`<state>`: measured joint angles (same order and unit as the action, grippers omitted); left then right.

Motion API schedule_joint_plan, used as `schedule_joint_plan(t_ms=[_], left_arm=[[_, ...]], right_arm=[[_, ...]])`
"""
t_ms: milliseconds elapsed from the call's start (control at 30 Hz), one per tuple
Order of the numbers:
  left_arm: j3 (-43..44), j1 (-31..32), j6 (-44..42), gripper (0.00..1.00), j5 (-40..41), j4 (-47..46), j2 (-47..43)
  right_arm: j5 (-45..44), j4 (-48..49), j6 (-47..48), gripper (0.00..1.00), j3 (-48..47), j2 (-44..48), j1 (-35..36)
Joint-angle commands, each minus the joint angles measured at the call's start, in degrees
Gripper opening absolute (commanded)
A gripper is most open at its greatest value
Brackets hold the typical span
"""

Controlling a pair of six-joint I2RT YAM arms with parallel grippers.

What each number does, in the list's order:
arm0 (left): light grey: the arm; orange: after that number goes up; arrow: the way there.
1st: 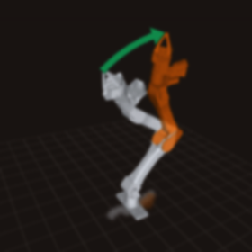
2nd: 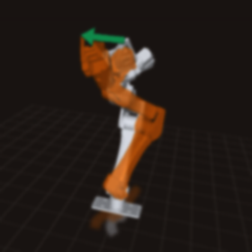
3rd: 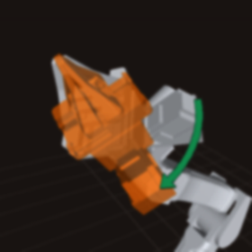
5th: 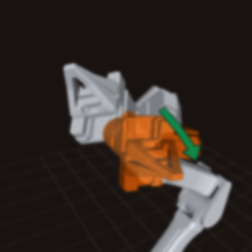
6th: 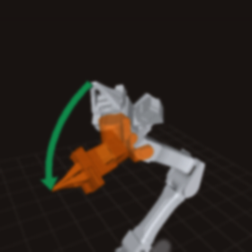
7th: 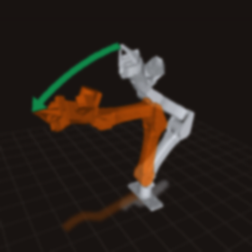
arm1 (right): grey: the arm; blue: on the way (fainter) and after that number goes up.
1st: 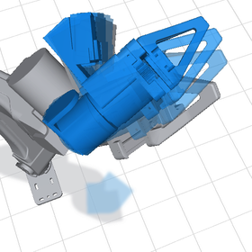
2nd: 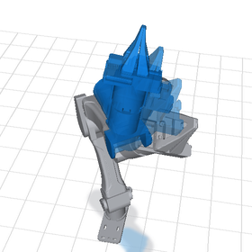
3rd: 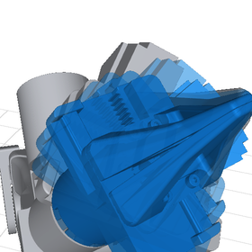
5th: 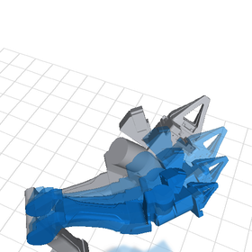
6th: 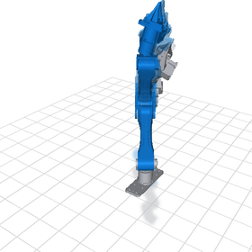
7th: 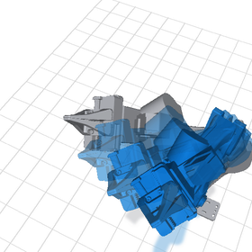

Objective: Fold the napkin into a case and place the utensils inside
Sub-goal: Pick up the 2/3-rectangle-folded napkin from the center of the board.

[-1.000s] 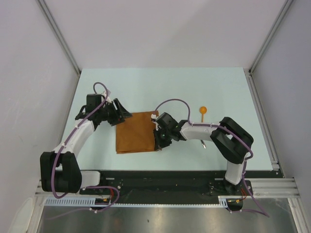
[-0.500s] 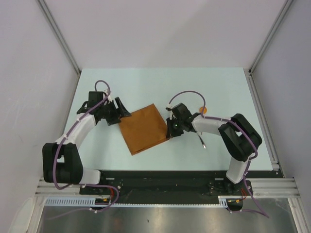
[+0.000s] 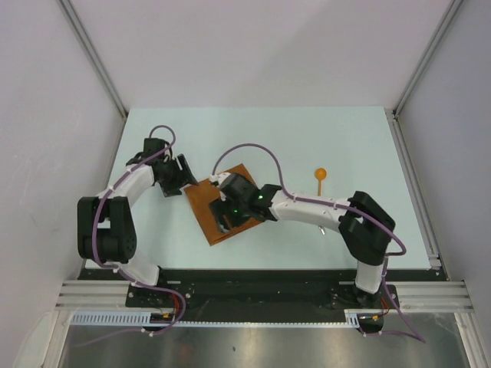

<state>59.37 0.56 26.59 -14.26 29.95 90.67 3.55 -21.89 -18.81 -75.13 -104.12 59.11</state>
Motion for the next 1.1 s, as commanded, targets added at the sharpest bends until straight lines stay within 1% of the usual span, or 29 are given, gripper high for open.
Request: schedule_joint_plan(t_ms=[0, 33, 133, 200, 333, 433, 600, 633, 667, 700, 767, 833, 933, 1067], left_arm=[[3.55, -0.29, -2.24, 0.71, 0.55, 0.37, 3.36], [3.56, -0.29, -2.42, 0.68, 0.81, 0.11, 3.72], [3.64, -0.29, -3.47, 0.61, 1.69, 0.37, 5.56], [3.64, -0.29, -3.56, 0.57, 1.78, 0.28, 6.09], [3.47, -0.29, -4.09, 0.55, 2.57, -0.16, 7.32], [3.2, -0.29, -3.74, 0.53, 2.57, -0.69, 7.85], [2.94, -0.29, -3.47, 0.53, 2.4, -1.3, 8.29], [2.94, -0.29, -3.47, 0.53, 2.4, -1.3, 8.12], [2.85, -0.29, -3.39, 0.53, 2.31, -1.3, 8.12], [2.77, -1.86, -3.39, 0.54, 2.31, -1.39, 7.68], [2.5, -2.05, -3.04, 0.54, 2.4, -1.57, 7.24], [2.24, -2.58, -2.25, 0.56, 2.66, -1.74, 6.19], [0.84, -3.28, -1.02, 0.64, 1.78, -2.62, 4.26], [-0.05, -4.6, 0.39, 0.67, 0.2, -2.71, 2.67]], right_arm=[[-3.46, -0.61, 2.02, 0.79, -10.45, -7.93, 3.9], [-5.29, -0.96, 2.63, 0.8, -12.13, -10.99, 5.21], [-7.68, -3.85, 4.83, 0.84, -21.16, -16.97, 7.24], [-9.87, -6.57, 5.45, 0.84, -23.64, -19.27, 7.86], [-10.93, -6.67, 5.36, 0.85, -24.53, -21.04, 8.74], [-11.02, -6.32, 4.14, 0.83, -23.75, -21.57, 9.18], [-10.94, -6.32, 2.37, 0.72, -21.81, -22.62, 9.53], [-11.11, -6.32, 2.11, 0.7, -21.11, -22.8, 9.62], [-11.72, -6.32, 1.85, 0.65, -20.76, -22.8, 9.62], [-11.99, -6.32, 1.85, 0.63, -20.32, -22.89, 9.88], [-13.39, -6.41, 1.5, 0.57, -19.61, -23.06, 10.32], [-14.36, -7.64, 1.32, 0.56, -19.79, -24.11, 10.76], [-17.34, -9.57, 1.49, 0.52, -20.4, -25.87, 11.29], [-22.26, -12.21, 1.67, 0.42, -21.54, -27.8, 12.17]])
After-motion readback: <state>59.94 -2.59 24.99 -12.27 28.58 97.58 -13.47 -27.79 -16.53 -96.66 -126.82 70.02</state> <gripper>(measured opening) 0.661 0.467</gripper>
